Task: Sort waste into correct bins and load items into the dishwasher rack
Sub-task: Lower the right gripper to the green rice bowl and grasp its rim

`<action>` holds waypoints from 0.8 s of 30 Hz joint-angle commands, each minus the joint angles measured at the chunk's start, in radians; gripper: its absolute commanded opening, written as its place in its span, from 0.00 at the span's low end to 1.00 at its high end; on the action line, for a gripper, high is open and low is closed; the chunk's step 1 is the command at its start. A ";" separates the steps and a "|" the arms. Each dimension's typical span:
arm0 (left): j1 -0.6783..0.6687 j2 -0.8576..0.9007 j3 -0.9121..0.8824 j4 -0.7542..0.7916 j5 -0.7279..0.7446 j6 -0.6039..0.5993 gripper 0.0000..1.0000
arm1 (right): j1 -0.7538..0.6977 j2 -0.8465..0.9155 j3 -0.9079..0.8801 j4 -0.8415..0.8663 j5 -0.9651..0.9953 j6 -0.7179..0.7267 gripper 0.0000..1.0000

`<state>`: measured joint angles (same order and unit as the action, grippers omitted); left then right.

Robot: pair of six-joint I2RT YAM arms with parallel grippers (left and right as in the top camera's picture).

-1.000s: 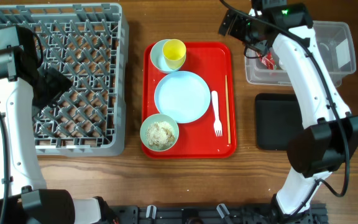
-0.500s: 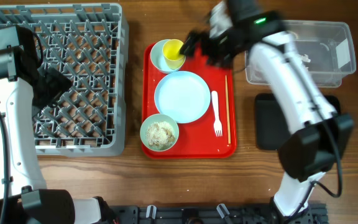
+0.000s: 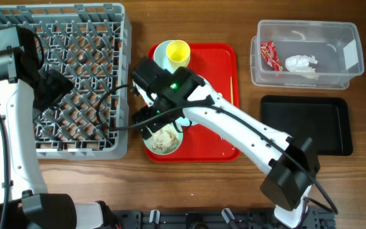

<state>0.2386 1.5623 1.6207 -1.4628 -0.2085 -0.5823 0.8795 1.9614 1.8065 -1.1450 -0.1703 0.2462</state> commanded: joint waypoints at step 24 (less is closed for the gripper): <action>0.006 -0.012 0.015 0.000 0.002 -0.013 1.00 | 0.215 -0.020 -0.248 0.192 0.220 -0.014 0.60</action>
<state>0.2386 1.5623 1.6207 -1.4624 -0.2085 -0.5823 1.0943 1.9568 1.5600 -0.9752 0.0048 0.2768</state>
